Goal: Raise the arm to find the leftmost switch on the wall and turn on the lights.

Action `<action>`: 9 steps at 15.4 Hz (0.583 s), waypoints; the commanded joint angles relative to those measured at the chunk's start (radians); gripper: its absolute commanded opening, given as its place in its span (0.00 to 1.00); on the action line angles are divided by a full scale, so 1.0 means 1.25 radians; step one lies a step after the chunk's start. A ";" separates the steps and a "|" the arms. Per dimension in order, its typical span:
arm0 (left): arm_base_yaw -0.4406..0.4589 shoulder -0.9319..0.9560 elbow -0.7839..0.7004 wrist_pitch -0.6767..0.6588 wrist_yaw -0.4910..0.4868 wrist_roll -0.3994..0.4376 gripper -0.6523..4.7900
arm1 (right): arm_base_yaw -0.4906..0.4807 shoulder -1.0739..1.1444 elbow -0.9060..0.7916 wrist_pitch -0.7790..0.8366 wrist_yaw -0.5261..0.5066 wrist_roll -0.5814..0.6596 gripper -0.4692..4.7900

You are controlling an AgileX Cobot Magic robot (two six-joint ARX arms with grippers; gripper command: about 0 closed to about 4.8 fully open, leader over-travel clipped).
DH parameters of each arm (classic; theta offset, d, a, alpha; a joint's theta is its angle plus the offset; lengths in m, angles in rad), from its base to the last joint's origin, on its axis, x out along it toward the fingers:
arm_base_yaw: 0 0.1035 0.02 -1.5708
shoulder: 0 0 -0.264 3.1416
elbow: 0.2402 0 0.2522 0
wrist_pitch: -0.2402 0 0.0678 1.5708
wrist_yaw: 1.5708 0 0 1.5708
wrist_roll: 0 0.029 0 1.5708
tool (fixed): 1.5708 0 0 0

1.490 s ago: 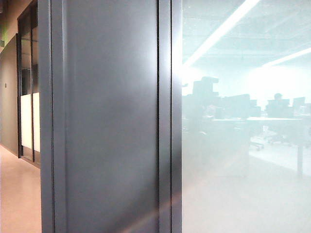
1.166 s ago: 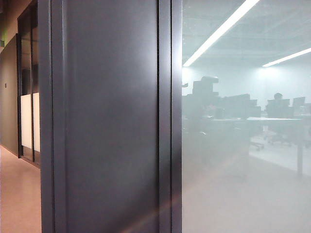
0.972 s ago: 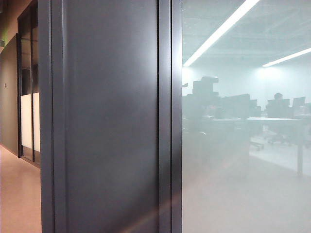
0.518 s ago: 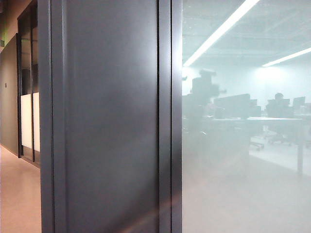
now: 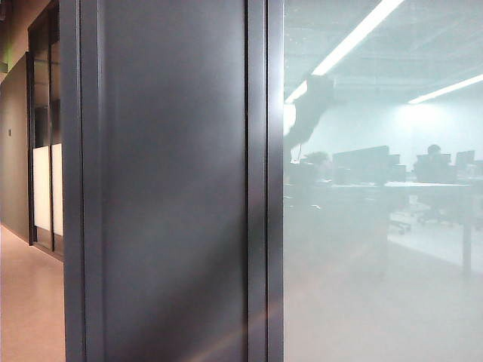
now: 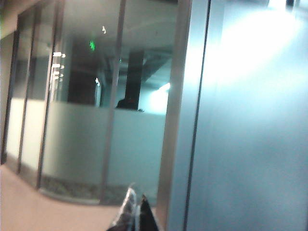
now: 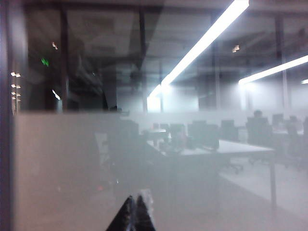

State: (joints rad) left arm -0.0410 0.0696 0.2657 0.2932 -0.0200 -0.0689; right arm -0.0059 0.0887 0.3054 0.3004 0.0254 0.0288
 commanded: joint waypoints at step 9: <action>-0.001 0.557 0.696 0.016 0.109 0.054 0.11 | 0.001 0.549 0.689 -0.064 -0.077 0.000 0.09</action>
State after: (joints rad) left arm -0.0410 0.7395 1.1076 0.2943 0.1154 -0.0471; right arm -0.0055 0.7456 1.1320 0.2115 -0.0711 0.0284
